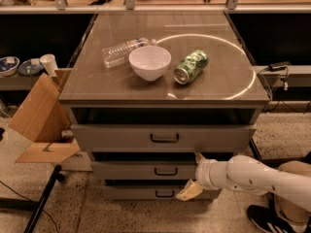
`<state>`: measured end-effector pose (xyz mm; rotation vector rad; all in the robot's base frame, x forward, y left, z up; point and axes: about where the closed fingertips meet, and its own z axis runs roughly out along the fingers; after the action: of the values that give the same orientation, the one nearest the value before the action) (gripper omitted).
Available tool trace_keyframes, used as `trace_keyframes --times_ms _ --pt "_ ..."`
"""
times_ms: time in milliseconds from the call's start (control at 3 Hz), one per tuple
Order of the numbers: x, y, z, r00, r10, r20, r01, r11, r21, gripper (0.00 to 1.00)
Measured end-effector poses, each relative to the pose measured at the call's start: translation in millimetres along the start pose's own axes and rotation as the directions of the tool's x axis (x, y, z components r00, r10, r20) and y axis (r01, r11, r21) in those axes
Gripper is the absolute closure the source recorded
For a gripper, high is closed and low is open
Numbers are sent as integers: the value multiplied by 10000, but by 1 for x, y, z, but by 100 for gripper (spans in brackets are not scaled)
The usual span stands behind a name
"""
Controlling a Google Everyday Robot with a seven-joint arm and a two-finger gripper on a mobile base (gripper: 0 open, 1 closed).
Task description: Open middle drawer
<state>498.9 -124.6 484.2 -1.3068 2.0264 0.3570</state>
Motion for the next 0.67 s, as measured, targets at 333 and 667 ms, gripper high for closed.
trace_keyframes --times_ms 333,667 --pt "-11 -13 7 9995 -198 -263 193 9996 -191 0" --pt "-8 -11 8 9994 -203 -278 197 9996 -208 0"
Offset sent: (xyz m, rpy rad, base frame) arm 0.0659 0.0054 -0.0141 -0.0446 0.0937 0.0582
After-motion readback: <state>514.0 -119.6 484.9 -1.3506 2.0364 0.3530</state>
